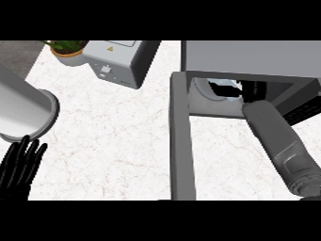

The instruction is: Pick up the milk, place it into the microwave and close the microwave

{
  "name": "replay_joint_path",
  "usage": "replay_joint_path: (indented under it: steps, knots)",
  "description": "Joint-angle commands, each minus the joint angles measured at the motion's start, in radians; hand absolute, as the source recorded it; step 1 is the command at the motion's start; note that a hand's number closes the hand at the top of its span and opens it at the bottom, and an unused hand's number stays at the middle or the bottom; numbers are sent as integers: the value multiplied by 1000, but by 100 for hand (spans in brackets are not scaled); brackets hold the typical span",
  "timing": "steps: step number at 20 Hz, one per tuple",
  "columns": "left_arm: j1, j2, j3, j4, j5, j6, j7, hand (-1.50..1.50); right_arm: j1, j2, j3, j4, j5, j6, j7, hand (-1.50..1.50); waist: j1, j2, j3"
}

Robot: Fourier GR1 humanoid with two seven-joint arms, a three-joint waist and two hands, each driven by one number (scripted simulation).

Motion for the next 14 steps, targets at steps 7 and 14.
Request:
replay_joint_path:
  steps: [7, 14]
  knots:
    - [-17, -5, -30, 25, -106, 33, -6, -150, -86, -67, 18, 139, 70, -145, 50, -150, 29, 13, 1]
    - [-53, 14, -20, 40, -102, 9, -16, -150, -123, -58, 39, 185, 98, -126, 97, -150, 55, 23, 2]
